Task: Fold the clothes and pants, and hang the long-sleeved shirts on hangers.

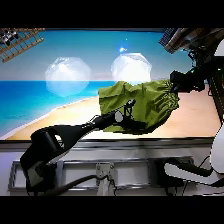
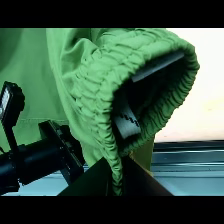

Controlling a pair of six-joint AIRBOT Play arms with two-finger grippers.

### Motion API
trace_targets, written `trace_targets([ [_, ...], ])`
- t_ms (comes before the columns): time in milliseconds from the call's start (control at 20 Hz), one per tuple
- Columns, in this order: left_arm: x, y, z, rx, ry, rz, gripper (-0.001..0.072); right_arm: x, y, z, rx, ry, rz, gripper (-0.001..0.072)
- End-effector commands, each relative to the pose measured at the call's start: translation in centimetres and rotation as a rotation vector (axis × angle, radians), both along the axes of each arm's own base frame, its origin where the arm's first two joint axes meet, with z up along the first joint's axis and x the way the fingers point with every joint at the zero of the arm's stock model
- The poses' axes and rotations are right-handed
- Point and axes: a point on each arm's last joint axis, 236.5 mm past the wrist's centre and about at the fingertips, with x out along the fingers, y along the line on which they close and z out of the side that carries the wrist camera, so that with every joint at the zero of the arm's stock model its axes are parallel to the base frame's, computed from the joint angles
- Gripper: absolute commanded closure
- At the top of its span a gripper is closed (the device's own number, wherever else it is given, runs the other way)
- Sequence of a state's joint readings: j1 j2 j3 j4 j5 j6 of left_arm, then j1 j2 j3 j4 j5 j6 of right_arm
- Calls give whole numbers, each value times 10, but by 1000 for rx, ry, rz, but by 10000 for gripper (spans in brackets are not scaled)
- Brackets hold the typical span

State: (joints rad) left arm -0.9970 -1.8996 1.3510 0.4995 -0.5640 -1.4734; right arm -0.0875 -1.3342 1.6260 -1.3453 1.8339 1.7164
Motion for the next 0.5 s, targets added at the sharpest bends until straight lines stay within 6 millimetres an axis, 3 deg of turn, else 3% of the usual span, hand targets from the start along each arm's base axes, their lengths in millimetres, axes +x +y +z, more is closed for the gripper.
trace_targets([
  [0,0,1,-2,8,-11,-10,702,0,4,1,14,-3,7,674],
  [200,0,1,-2,8,-11,-9,703,0,5,5,18,-13,11,674],
  [450,-1,2,-3,12,-14,-17,702,11,3,28,9,-91,10,674],
])
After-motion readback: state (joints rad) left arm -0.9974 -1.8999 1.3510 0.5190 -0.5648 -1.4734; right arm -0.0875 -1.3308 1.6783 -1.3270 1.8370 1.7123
